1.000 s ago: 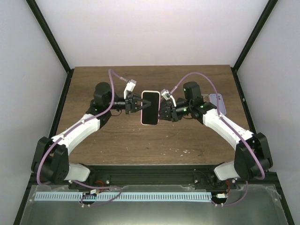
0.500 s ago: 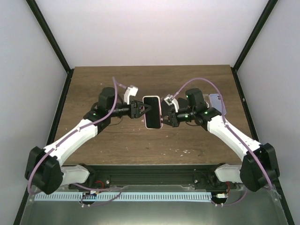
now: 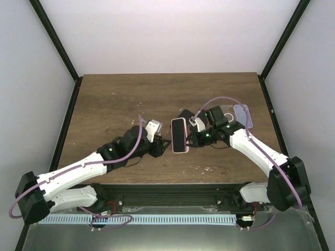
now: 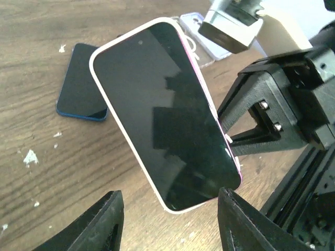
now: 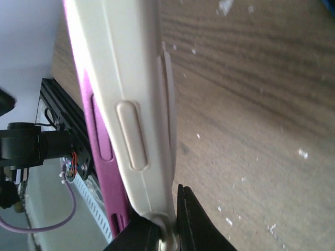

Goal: Take the phone out of the phone case
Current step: Remove the phone case from the phone.

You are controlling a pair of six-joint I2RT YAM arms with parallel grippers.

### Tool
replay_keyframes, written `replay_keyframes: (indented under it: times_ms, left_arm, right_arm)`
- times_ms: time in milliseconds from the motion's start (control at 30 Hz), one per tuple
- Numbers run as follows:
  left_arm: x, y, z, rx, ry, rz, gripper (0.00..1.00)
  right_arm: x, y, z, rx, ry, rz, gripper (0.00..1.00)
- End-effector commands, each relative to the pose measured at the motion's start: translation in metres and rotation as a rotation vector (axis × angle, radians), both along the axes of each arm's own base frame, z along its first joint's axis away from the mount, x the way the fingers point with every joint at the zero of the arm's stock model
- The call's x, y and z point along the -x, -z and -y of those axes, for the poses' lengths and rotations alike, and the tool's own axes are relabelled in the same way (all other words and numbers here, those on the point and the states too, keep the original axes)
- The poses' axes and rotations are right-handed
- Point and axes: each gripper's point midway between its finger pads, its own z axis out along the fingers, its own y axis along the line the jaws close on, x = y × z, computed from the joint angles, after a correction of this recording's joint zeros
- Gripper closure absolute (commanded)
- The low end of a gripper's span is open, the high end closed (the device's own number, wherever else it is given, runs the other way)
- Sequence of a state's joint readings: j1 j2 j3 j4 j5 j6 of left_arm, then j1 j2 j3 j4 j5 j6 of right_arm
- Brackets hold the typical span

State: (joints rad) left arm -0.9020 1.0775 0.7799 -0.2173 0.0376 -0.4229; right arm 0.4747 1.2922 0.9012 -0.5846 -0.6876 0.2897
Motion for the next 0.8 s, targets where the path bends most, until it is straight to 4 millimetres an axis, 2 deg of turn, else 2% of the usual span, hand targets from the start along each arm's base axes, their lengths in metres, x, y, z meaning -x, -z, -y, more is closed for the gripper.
replay_keyframes:
  times_ms: [0,100,300,500,667,767]
  left_arm:
    - [0.007,0.016,-0.011,-0.092,-0.097,0.044,0.50]
    - [0.019,0.024,-0.005,-0.129,-0.076,0.063,0.50]
    - [0.035,0.043,0.009,-0.196,-0.036,0.066,0.51]
    - [0.039,0.057,0.016,-0.258,-0.035,0.089,0.51]
    - [0.038,0.069,0.016,-0.309,-0.029,0.092,0.51]
    - [0.037,0.076,0.017,-0.342,-0.020,0.098,0.51]
  right_arm:
    - [0.017,0.012,-0.003,-0.018,0.031,-0.182,0.99]
    - [0.020,0.023,-0.008,-0.002,0.021,-0.222,0.99]
    - [0.030,0.037,-0.037,0.058,-0.054,-0.258,0.99]
    - [0.002,0.054,-0.044,0.176,0.023,-0.245,0.99]
    - [0.001,0.062,-0.054,0.184,0.025,-0.296,0.99]
    - [0.001,0.076,-0.053,0.216,0.032,-0.338,0.99]
